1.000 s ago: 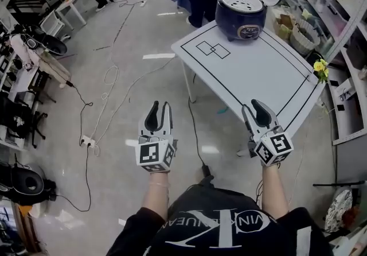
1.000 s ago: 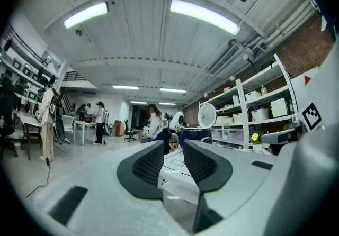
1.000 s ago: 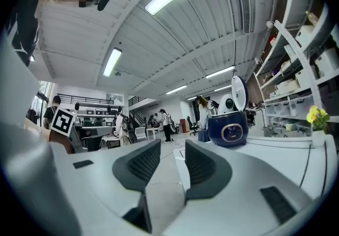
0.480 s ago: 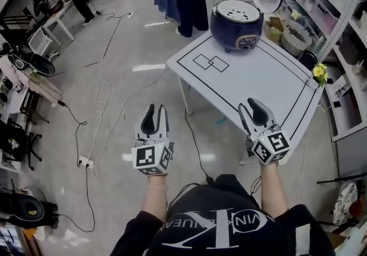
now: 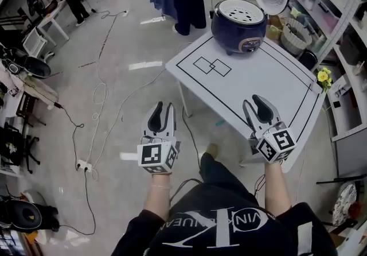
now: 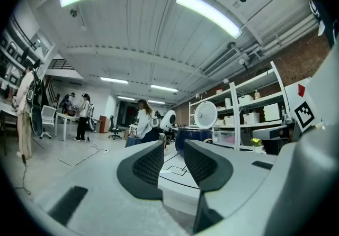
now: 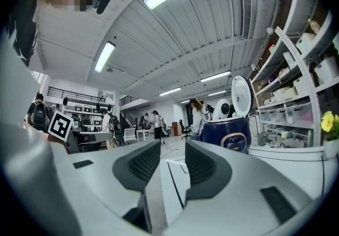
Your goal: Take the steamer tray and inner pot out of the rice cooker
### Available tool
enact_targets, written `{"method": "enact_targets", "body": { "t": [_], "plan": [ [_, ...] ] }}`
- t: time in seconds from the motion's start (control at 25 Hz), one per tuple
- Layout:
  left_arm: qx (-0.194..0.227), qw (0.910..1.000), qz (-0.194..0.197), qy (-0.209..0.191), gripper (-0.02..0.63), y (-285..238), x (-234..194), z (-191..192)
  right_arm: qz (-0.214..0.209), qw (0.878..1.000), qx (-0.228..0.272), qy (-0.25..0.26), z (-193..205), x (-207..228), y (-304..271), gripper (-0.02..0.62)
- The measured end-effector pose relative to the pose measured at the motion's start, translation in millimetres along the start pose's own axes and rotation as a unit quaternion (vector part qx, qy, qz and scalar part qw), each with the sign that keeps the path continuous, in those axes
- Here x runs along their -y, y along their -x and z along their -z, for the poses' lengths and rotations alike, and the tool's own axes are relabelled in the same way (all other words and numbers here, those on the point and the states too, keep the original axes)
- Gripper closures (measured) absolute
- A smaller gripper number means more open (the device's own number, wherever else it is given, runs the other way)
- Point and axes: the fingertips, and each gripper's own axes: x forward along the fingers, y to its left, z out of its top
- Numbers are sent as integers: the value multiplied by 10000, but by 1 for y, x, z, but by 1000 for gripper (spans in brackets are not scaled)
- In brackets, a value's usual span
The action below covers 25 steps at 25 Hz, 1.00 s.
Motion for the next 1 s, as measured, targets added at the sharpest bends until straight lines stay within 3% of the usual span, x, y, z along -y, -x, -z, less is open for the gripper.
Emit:
{"method": "enact_targets", "body": {
  "t": [0.36,0.76,1.0],
  "plan": [
    [-98,9999,78,29,506,-84,-26,1,100,9999,36,-61,-6,47,-68,468],
    [-138,9978,651,33,506,-212,-14,-4,559,9984,51,-114,-19,130,-126,468],
    [-155,9962,862,-3,506,-263,-9,0,726,9971,123,-164,-20,167,-149,469]
  ]
}}
